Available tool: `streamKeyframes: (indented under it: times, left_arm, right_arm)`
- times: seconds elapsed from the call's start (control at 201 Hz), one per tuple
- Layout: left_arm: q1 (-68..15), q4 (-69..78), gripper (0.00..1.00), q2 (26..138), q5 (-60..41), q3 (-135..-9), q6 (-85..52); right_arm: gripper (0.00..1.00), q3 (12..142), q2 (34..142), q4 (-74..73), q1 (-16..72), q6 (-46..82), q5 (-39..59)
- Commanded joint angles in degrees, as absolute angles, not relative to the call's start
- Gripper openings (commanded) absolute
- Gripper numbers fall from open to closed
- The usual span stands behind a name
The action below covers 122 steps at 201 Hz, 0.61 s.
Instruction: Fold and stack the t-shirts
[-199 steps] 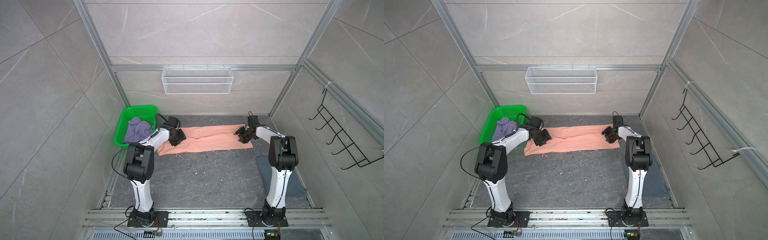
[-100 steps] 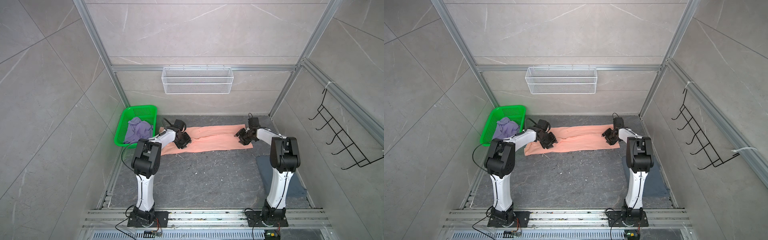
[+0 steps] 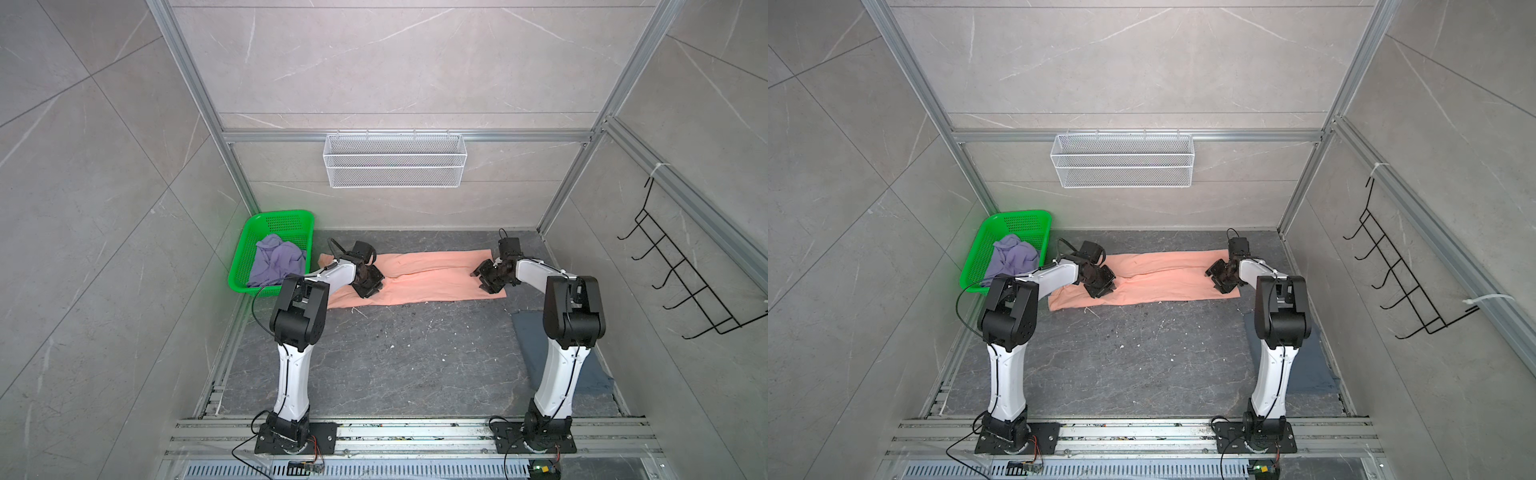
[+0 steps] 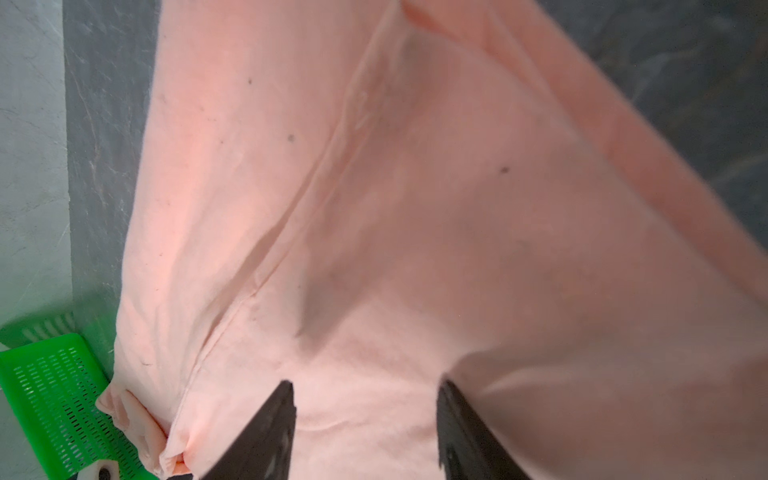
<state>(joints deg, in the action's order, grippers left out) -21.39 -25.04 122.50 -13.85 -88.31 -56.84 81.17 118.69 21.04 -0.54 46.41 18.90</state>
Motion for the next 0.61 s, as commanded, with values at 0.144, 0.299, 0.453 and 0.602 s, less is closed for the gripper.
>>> streamKeyframes:
  times: [0.144,0.299,0.453,0.602]
  left_arm:
    - [-21.7,-22.9,0.00,121.5,-12.2,-90.8,-57.2]
    - [-22.0,-19.4,0.00,119.2,-12.0,-90.8,-57.2]
    - [-22.0,-16.1,0.00,121.0,-12.6,-93.6,-57.4]
    - [-22.2,-14.0,0.00,125.4,-14.4,-98.2,-58.3]
  right_arm:
    - [0.57,79.6,117.9,25.0,-1.4,45.1,17.6]
    - [0.57,79.5,117.9,25.4,-1.5,45.0,17.7]
    - [0.57,79.1,117.8,25.4,-1.5,45.0,17.8]
    - [0.57,78.8,117.7,25.6,-1.5,45.1,17.7]
